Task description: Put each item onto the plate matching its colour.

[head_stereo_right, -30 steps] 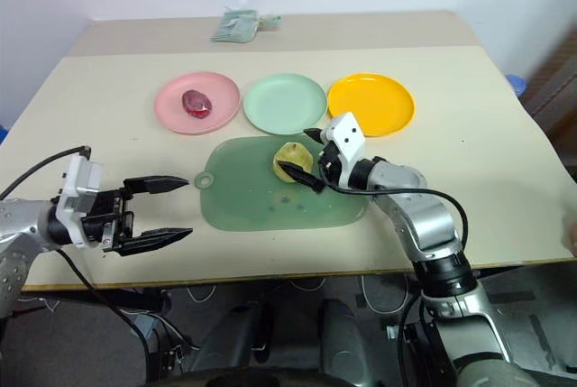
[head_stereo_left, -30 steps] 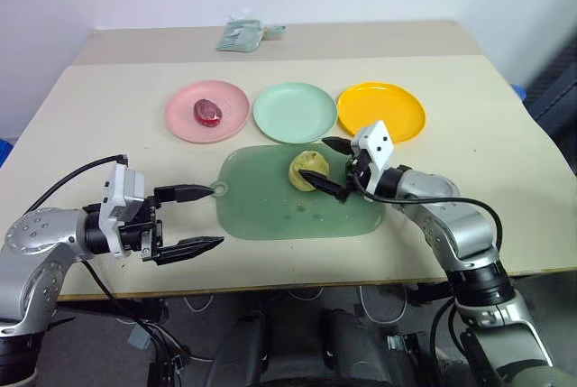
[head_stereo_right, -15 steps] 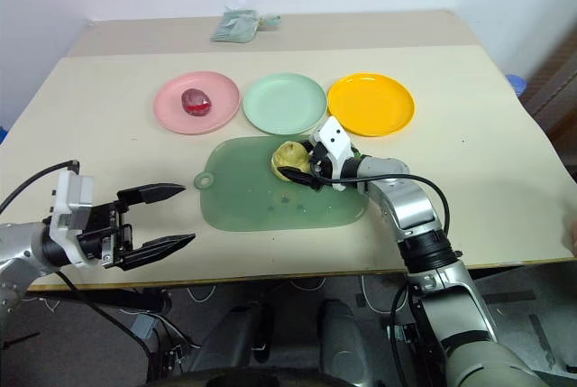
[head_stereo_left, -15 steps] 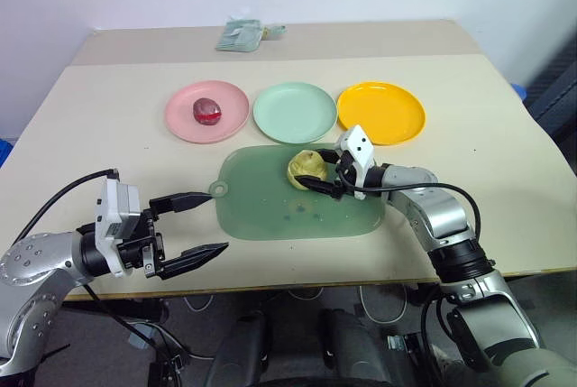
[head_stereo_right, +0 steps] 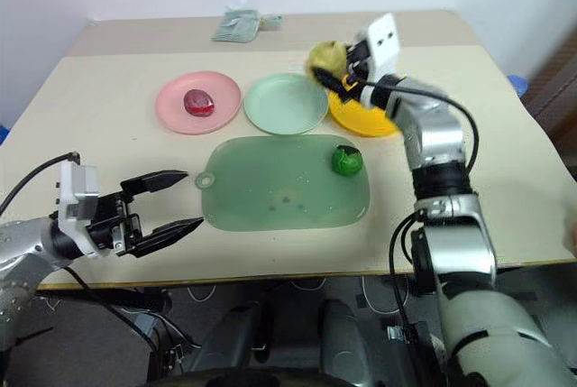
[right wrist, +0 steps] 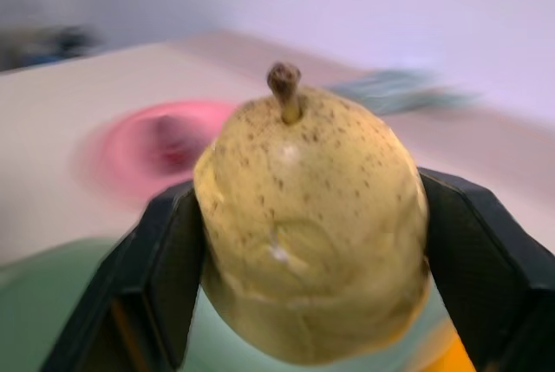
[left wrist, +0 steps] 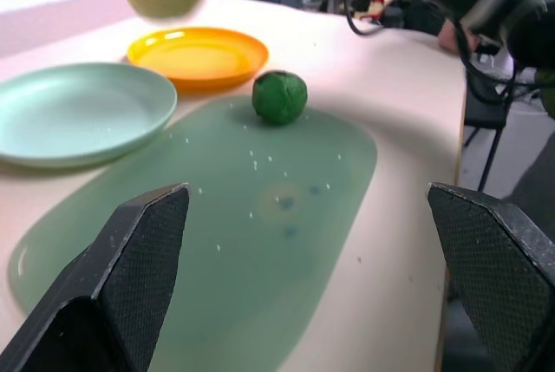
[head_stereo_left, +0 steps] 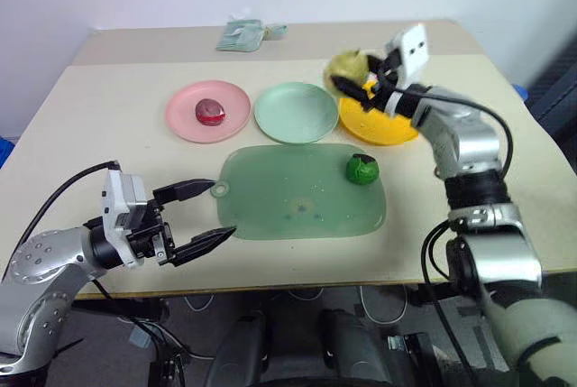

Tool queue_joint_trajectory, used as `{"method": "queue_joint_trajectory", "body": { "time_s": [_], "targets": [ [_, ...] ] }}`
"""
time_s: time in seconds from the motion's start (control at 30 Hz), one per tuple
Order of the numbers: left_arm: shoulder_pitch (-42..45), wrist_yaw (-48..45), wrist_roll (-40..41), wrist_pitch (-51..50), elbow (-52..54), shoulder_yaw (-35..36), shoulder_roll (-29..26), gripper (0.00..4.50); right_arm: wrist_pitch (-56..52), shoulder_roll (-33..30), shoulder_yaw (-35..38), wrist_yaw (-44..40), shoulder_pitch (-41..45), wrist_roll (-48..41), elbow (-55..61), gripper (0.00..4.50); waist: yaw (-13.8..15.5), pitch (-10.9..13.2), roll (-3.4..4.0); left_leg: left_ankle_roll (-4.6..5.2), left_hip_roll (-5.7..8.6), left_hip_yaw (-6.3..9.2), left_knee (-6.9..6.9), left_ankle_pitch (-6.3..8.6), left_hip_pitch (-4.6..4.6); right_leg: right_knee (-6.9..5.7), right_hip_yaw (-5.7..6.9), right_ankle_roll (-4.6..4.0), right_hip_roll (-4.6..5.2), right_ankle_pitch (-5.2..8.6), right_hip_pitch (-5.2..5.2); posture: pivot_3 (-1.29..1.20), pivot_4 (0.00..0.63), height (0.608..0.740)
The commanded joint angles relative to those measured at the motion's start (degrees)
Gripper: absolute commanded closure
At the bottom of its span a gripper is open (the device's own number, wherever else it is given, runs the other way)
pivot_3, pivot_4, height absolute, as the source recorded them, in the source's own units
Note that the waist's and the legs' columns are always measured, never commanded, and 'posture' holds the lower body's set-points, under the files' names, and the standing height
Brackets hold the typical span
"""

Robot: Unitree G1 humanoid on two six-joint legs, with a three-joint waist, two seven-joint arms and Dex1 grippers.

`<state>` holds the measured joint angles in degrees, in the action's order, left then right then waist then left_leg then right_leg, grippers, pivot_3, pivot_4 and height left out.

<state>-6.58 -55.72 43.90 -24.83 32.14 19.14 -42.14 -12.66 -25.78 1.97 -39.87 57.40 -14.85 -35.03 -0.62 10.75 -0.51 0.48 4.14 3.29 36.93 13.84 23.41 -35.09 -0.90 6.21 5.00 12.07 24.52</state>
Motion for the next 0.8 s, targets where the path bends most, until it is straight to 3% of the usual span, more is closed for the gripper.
{"method": "queue_joint_trajectory", "body": {
  "time_s": [0.03,0.27,0.3,0.33,0.5,0.67,0.8],
  "targets": [
    [0.96,1.75,1.23,-0.16,2.06,-0.03,0.41,0.0,10.81,-0.68,1.29,2.62,6.33,4.24,-18.97,1.38,-0.37,0.01,0.02,0.01,0.0,-0.07,-0.02,0.0,0.0,0.0,-0.03,0.01,0.0,0.0,0.03,0.0,0.15,0.74],
    [0.17,4.53,1.58,-0.4,4.03,0.03,0.82,0.0,18.5,1.07,3.62,11.93,11.58,8.27,-38.81,1.38,-0.79,0.07,0.11,-0.02,-0.01,-0.14,-0.15,-0.02,0.0,-0.02,-0.15,0.0,-0.02,0.0,0.13,0.0,0.15,0.74],
    [-0.05,4.75,1.64,-0.49,4.34,0.16,0.82,0.0,18.68,1.36,3.67,12.49,11.6,8.78,-39.61,0.43,-0.83,0.07,0.11,-0.02,-0.01,-0.14,-0.15,-0.02,0.0,-0.02,-0.15,0.0,-0.02,0.0,0.13,0.0,0.15,0.74],
    [-0.23,5.15,1.71,-0.65,4.7,0.3,0.83,0.0,18.74,1.58,3.7,13.14,11.56,9.33,-40.22,0.09,-0.88,0.07,0.11,-0.02,-0.01,-0.14,-0.15,-0.02,0.0,-0.02,-0.16,0.0,-0.02,0.0,0.13,0.0,0.15,0.74],
    [-0.83,6.67,2.18,-1.23,5.74,0.56,0.82,0.0,19.48,2.06,4.67,13.86,11.86,10.5,-40.79,0.04,-1.07,0.07,0.12,-0.03,-0.01,-0.13,-0.15,-0.04,0.0,-0.05,-0.15,0.01,-0.04,-0.01,0.13,0.0,0.15,0.74],
    [-1.12,7.16,2.32,-1.16,5.79,0.18,0.7,0.0,20.59,-0.22,6.72,7.5,12.87,8.71,-38.5,0.04,-1.26,0.07,0.12,-0.03,0.0,-0.13,-0.14,-0.04,-0.01,-0.04,-0.15,0.01,-0.06,-0.01,0.11,0.0,0.15,0.74],
    [-0.24,6.82,1.63,-0.62,4.55,-1.85,1.06,0.0,18.02,-3.69,7.88,-5.05,8.96,5.26,-28.1,0.04,-1.16,0.1,0.16,-0.02,0.0,-0.13,-0.13,-0.04,0.0,-0.04,-0.14,0.02,-0.07,-0.01,0.1,0.0,0.15,0.74]
  ]
}}
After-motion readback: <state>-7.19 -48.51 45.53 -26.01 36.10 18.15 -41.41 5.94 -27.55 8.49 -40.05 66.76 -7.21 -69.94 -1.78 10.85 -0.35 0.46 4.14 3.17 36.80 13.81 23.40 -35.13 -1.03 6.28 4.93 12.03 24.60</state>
